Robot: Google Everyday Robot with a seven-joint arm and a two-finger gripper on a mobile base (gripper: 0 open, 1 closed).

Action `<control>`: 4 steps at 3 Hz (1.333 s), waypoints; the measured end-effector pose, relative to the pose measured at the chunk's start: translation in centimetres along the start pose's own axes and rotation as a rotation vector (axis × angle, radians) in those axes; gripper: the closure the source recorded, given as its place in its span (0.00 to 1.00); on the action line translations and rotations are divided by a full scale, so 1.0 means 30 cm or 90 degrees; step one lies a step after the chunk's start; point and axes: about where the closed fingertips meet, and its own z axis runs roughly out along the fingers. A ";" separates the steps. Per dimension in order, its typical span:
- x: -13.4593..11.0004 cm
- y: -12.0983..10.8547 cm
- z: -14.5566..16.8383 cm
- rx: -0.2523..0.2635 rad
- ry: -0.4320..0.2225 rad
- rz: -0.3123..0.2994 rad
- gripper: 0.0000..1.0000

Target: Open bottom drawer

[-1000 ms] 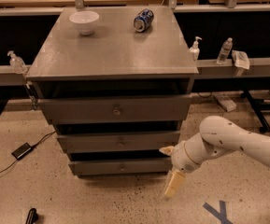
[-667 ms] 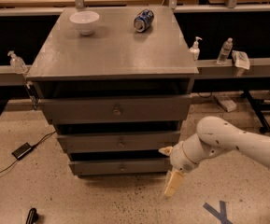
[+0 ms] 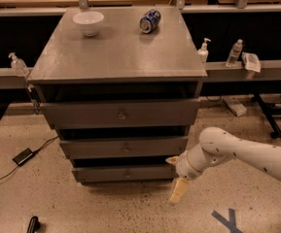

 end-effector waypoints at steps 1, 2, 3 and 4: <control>0.042 -0.046 0.118 -0.005 0.023 -0.006 0.00; 0.074 -0.102 0.255 -0.005 0.060 -0.020 0.00; 0.103 -0.141 0.350 -0.003 0.077 -0.019 0.00; 0.131 -0.171 0.457 0.014 0.104 -0.014 0.00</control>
Offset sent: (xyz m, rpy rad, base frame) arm 0.0356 0.0308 -0.1079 -0.1402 -0.0130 0.0684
